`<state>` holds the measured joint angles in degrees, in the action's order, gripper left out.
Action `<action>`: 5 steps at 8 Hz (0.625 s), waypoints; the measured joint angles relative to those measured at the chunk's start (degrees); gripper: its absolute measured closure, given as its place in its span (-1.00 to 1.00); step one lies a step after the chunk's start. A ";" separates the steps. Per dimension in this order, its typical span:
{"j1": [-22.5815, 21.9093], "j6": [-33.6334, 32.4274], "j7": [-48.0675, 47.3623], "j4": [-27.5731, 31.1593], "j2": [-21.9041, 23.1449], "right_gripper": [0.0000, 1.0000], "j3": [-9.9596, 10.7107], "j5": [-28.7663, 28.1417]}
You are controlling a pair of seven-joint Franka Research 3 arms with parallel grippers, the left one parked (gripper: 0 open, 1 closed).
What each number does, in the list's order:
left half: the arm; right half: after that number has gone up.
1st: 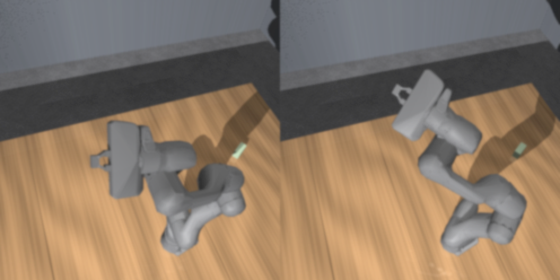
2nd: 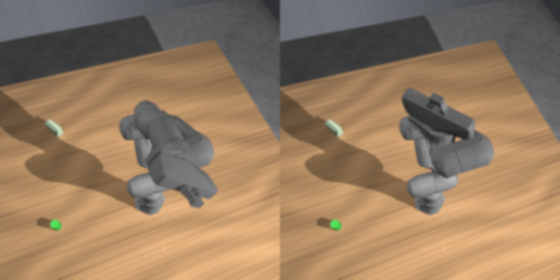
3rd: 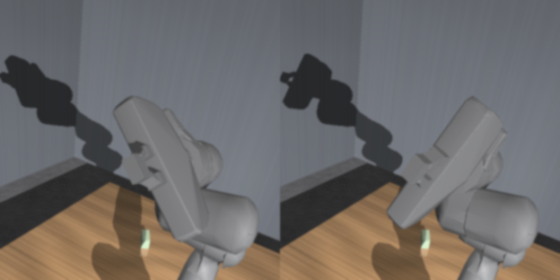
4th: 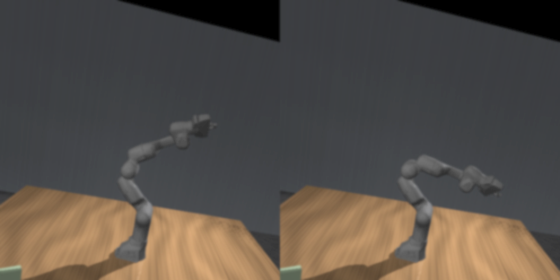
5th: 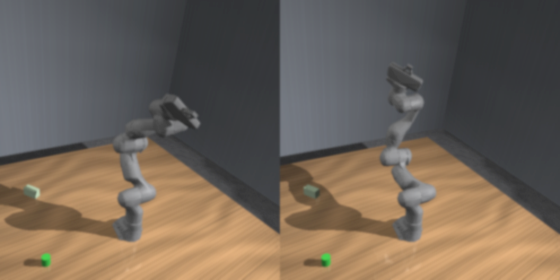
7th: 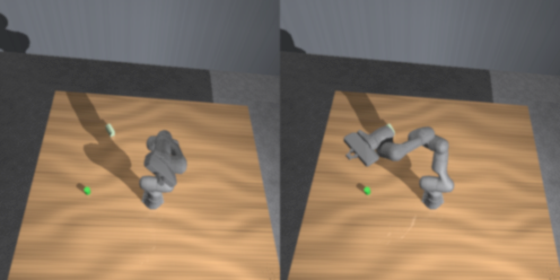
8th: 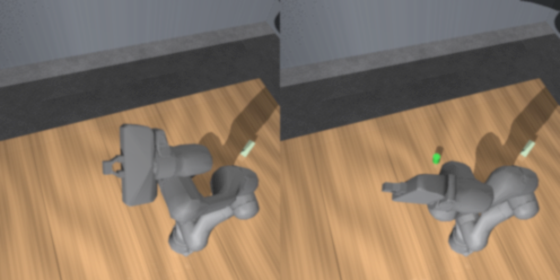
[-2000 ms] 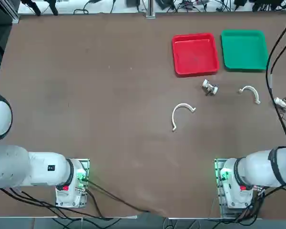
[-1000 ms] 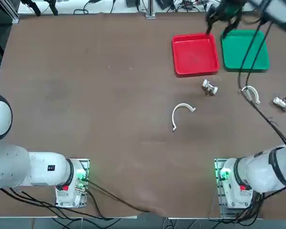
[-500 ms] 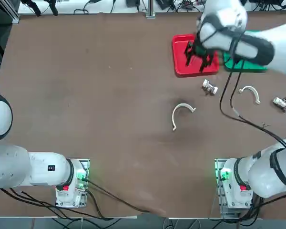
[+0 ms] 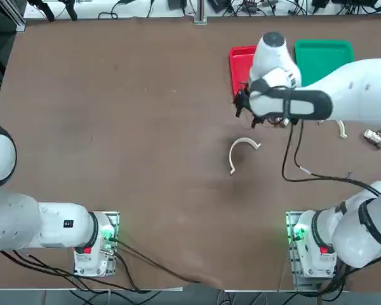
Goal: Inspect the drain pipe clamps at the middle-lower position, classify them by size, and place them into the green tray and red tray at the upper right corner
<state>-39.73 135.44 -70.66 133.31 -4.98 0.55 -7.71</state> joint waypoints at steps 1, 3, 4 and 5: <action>-1.69 4.49 -2.36 1.34 -2.07 -1.00 0.01 0.00; -3.74 10.94 -5.25 4.38 -4.76 -0.98 0.02 0.00; -4.44 13.22 -6.73 5.12 -6.09 -0.97 0.03 0.00; -5.05 15.09 -8.34 5.36 -7.56 -0.96 0.03 0.00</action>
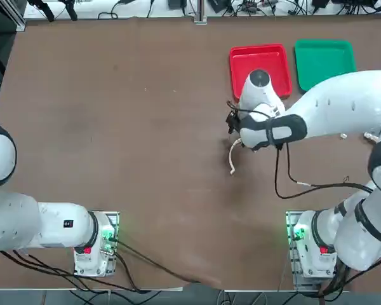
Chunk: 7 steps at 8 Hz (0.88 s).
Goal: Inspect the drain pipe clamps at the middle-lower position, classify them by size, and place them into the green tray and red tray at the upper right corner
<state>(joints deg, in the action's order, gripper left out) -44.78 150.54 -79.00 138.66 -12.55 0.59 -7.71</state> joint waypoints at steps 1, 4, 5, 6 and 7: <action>-0.48 1.15 -1.17 -0.01 -1.24 -0.94 0.01 0.00; -0.73 3.56 -2.45 -0.03 -3.15 -0.86 0.13 0.00; -0.73 4.01 -2.47 -0.03 -3.64 -0.70 0.20 0.00; -0.83 4.12 -2.48 -0.04 -3.96 -0.21 0.22 0.00; -1.13 4.15 -2.50 -0.05 -4.19 0.19 0.22 0.00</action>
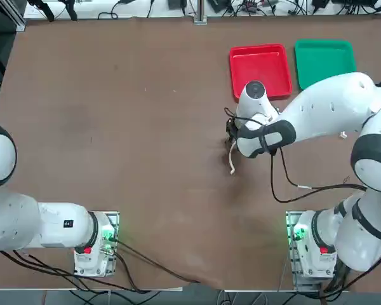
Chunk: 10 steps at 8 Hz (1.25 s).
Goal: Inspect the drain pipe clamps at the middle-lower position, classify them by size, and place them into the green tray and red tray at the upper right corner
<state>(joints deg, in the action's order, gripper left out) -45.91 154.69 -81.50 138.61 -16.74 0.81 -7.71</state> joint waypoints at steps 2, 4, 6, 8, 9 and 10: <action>-0.20 0.28 -0.01 -0.51 0.11 0.87 0.20 0.00; 0.19 -1.59 2.07 -3.09 2.16 0.87 2.02 0.05; 3.60 -11.79 6.67 -9.99 4.74 0.87 3.81 0.07; 10.40 -25.29 14.84 -20.76 5.02 0.87 4.21 0.11; 13.97 -29.41 19.22 -24.98 4.59 0.87 4.34 0.12; 17.17 -31.04 23.51 -28.01 3.43 0.87 4.43 0.15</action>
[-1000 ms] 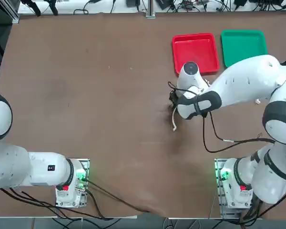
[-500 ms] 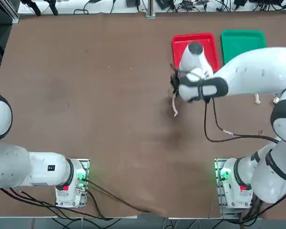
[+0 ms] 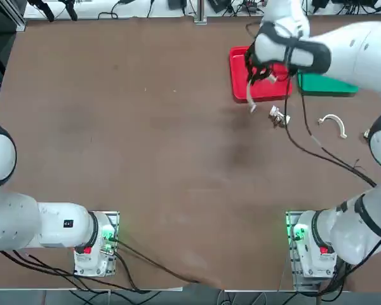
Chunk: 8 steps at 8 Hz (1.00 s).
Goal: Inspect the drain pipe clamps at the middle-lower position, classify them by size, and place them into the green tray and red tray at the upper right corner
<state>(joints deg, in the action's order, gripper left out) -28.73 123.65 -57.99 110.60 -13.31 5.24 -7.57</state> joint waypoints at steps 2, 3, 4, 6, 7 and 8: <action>4.84 -0.26 6.25 -4.02 -4.02 0.87 0.07 0.68; 6.82 -0.25 7.98 -6.33 -6.76 0.87 0.07 1.74; 8.08 -0.25 9.30 -8.66 -9.75 0.87 0.06 2.85; 8.68 -0.24 9.80 -12.78 -15.93 0.87 0.02 4.33; 8.67 -0.23 9.80 -14.41 -18.81 0.87 -0.05 4.38; 8.67 -0.19 9.80 -16.05 -21.75 0.87 -0.10 4.39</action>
<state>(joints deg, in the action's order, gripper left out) -20.06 123.46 -48.19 94.55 -35.06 5.14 -3.18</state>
